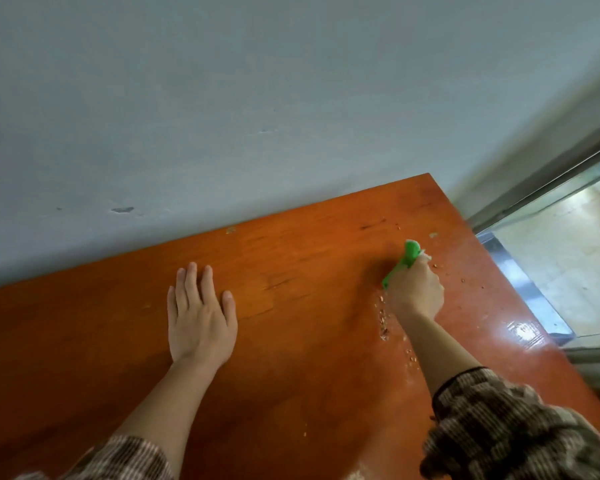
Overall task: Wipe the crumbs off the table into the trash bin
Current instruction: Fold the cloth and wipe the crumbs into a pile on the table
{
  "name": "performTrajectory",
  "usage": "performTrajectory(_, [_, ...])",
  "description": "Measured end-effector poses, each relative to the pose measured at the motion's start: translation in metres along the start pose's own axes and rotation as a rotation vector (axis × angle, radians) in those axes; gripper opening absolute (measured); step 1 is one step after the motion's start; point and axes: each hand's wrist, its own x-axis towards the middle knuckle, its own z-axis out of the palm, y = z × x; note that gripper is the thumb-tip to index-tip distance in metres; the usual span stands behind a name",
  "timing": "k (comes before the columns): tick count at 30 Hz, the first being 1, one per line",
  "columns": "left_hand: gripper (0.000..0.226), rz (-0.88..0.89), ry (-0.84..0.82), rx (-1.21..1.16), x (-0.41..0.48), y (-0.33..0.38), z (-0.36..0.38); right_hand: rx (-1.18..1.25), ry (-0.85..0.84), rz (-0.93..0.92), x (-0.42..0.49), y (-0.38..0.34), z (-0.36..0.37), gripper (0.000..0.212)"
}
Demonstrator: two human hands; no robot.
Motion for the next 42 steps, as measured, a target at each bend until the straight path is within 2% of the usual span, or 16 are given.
performTrajectory(2, [0.062, -0.011, -0.052, 0.000, 0.003, -0.002, -0.002, 0.047, -0.019, -0.117, -0.021, -0.018, 0.001, 0.041])
performTrajectory(4, [0.063, -0.017, -0.109, 0.028, 0.002, 0.002, -0.005, 0.068, -0.119, -0.220, -0.045, -0.037, 0.008, 0.045])
performTrajectory(7, [0.063, -0.030, -0.167, 0.104, 0.000, 0.007, -0.012, -0.056, -0.278, -0.384, -0.078, -0.049, 0.030, 0.052])
performTrajectory(9, [0.064, -0.013, -0.185, 0.129, -0.007, 0.015, -0.014, -0.160, -0.300, -0.416, -0.082, -0.039, 0.033, 0.057])
performTrajectory(12, [0.066, 0.074, -0.228, 0.136, -0.029, 0.032, -0.008, -0.182, -0.233, -0.301, -0.069, -0.005, 0.019, 0.051])
performTrajectory(15, [0.069, 0.077, -0.274, 0.151, -0.045, 0.044, -0.003, -0.161, -0.212, -0.180, -0.050, 0.035, -0.001, 0.044])
performTrajectory(18, [0.069, 0.040, -0.315, 0.222, -0.042, 0.052, -0.011, 0.080, -0.227, -0.111, -0.029, 0.062, -0.026, 0.022])
performTrajectory(22, [0.069, -0.005, -0.375, 0.244, -0.038, 0.073, -0.021, 0.434, -0.326, -0.038, 0.010, 0.078, -0.059, 0.021])
performTrajectory(25, [0.067, 0.029, -0.342, 0.190, -0.039, 0.099, -0.014, 0.565, -0.461, 0.024, 0.044, 0.083, -0.080, 0.018])
performTrajectory(29, [0.065, 0.078, -0.236, 0.111, -0.034, 0.140, 0.007, 0.522, -0.563, -0.065, 0.083, 0.084, -0.080, 0.013])
performTrajectory(33, [0.064, 0.048, -0.170, 0.040, -0.019, 0.185, 0.036, 0.447, -0.651, -0.120, 0.134, 0.084, -0.063, 0.021])
performTrajectory(38, [0.063, -0.037, -0.060, -0.038, 0.001, 0.212, 0.062, 0.338, -0.577, -0.279, 0.195, 0.065, -0.048, 0.016])
performTrajectory(42, [0.064, -0.047, 0.057, -0.031, 0.000, 0.211, 0.071, 0.176, -0.344, -0.421, 0.245, 0.043, -0.035, 0.019])
